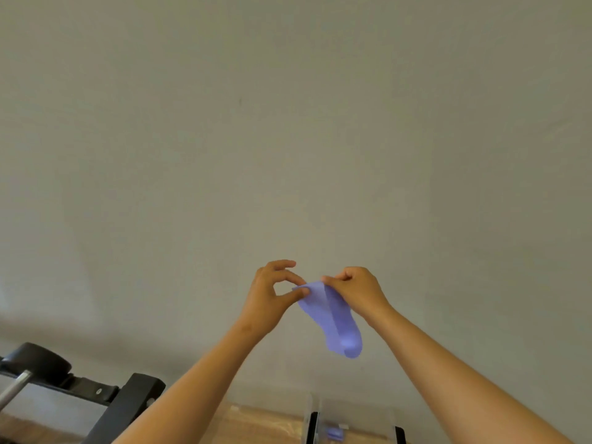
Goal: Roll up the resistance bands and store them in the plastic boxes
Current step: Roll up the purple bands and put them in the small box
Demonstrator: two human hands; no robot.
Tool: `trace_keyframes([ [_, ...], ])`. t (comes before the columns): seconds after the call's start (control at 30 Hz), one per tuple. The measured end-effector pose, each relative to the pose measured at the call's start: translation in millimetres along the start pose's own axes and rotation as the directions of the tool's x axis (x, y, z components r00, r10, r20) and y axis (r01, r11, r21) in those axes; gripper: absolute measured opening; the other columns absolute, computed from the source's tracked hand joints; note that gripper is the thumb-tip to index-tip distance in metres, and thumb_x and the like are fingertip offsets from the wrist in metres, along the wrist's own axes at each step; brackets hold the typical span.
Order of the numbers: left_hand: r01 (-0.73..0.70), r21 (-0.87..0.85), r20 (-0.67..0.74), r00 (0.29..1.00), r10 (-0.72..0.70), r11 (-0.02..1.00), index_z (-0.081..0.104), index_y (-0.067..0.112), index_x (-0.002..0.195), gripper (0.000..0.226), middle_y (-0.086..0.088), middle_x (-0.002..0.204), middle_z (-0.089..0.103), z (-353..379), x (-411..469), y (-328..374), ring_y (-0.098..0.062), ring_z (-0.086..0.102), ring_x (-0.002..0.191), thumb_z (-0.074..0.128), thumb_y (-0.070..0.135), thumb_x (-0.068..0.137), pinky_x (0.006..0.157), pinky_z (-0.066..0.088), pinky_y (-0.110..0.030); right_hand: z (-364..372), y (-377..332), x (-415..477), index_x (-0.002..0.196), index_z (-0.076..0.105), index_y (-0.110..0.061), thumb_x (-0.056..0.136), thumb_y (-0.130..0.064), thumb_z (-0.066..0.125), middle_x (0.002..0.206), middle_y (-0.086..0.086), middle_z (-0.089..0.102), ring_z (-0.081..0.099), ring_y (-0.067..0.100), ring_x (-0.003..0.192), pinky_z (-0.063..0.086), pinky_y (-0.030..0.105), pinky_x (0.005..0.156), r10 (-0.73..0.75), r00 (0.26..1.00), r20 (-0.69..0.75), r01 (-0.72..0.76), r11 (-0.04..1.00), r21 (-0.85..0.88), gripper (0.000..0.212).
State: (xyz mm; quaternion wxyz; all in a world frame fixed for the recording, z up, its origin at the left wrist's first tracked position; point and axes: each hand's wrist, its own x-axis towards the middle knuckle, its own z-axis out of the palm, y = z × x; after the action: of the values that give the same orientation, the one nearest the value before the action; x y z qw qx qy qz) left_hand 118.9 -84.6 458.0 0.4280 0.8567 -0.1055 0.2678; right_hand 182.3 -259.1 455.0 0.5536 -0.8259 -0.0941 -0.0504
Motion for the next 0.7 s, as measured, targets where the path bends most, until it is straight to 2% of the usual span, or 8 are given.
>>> trace_keyframes([
  [0.13,0.114,-0.277,0.057,0.993,-0.102,0.954,0.070,0.013,0.080,0.010,0.002,0.081,0.070,-9,16,21,-0.003,0.064,0.075,0.068,0.006,0.086,0.076,0.047,-0.021,-15,-13,-6,0.062,0.038,-0.018,0.091,-0.054,0.051,0.061,-0.002,0.043,0.044,0.021,0.061,0.029,0.029,0.051,-0.016,0.999,-0.040,0.004,0.955,-0.295,0.048],
  [0.2,0.132,-0.328,0.062,0.991,-0.118,0.935,0.071,0.010,0.083,0.008,-0.003,0.080,0.071,-12,22,28,-0.008,0.065,0.075,0.066,0.005,0.087,0.075,0.052,-0.024,-20,-20,-8,0.058,0.037,-0.018,0.095,-0.055,0.041,0.060,-0.002,0.041,0.042,0.022,0.062,0.027,0.030,0.049,-0.031,0.999,-0.044,0.011,0.917,-0.399,0.053],
  [0.3,0.146,-0.358,0.072,0.989,-0.128,0.922,0.071,0.006,0.090,0.008,-0.009,0.087,0.072,-14,28,34,-0.015,0.067,0.081,0.064,0.006,0.089,0.080,0.057,-0.031,-25,-31,-10,0.060,0.037,-0.016,0.096,-0.054,0.039,0.060,-0.002,0.042,0.039,0.017,0.054,0.026,0.030,0.049,-0.091,0.991,-0.101,0.041,0.910,-0.414,0.052],
  [0.37,0.142,-0.373,0.077,0.990,-0.122,0.917,0.071,0.002,0.094,0.010,-0.012,0.090,0.072,-15,31,38,-0.016,0.068,0.081,0.063,0.004,0.090,0.079,0.058,-0.031,-27,-37,-10,0.064,0.042,-0.014,0.095,-0.052,0.043,0.062,-0.002,0.046,0.043,0.018,0.057,0.031,0.030,0.052,-0.164,0.981,-0.104,0.118,0.927,-0.356,0.049],
  [0.47,0.129,-0.371,0.075,0.991,-0.109,0.920,0.071,0.000,0.098,0.012,-0.014,0.092,0.072,-16,33,42,-0.016,0.069,0.083,0.062,0.003,0.090,0.076,0.057,-0.027,-26,-43,-9,0.074,0.064,-0.020,0.093,-0.045,0.055,0.079,-0.002,0.066,0.063,0.019,0.081,0.050,0.026,0.072,-0.265,0.963,0.039,0.264,0.964,0.020,0.032],
  [0.53,0.128,-0.366,0.079,0.991,-0.107,0.922,0.071,0.001,0.098,0.012,-0.014,0.093,0.073,-19,34,44,-0.016,0.070,0.084,0.063,0.004,0.089,0.076,0.057,-0.027,-24,-45,-9,0.080,0.071,-0.024,0.089,-0.041,0.063,0.087,0.000,0.072,0.068,0.018,0.091,0.054,0.033,0.086,-0.318,0.941,0.113,0.289,0.932,0.219,0.021],
  [0.63,0.146,-0.383,0.072,0.989,-0.128,0.912,0.070,0.006,0.096,0.010,-0.011,0.087,0.074,-23,35,45,-0.015,0.070,0.082,0.066,0.005,0.087,0.073,0.056,-0.024,-21,-50,-10,0.085,0.070,-0.020,0.084,-0.021,0.072,0.086,0.004,0.073,0.069,0.018,0.087,0.056,0.032,0.081,-0.368,0.925,0.095,0.329,0.900,0.287,0.003],
  [0.7,0.158,-0.411,0.068,0.987,-0.143,0.898,0.069,0.007,0.097,0.011,-0.011,0.085,0.073,-26,35,46,-0.016,0.071,0.081,0.068,0.005,0.086,0.073,0.056,-0.025,-20,-54,-10,0.084,0.068,-0.018,0.085,-0.011,0.070,0.083,0.009,0.071,0.069,0.022,0.083,0.057,0.033,0.076,-0.372,0.925,0.072,0.338,0.895,0.290,0.007],
])
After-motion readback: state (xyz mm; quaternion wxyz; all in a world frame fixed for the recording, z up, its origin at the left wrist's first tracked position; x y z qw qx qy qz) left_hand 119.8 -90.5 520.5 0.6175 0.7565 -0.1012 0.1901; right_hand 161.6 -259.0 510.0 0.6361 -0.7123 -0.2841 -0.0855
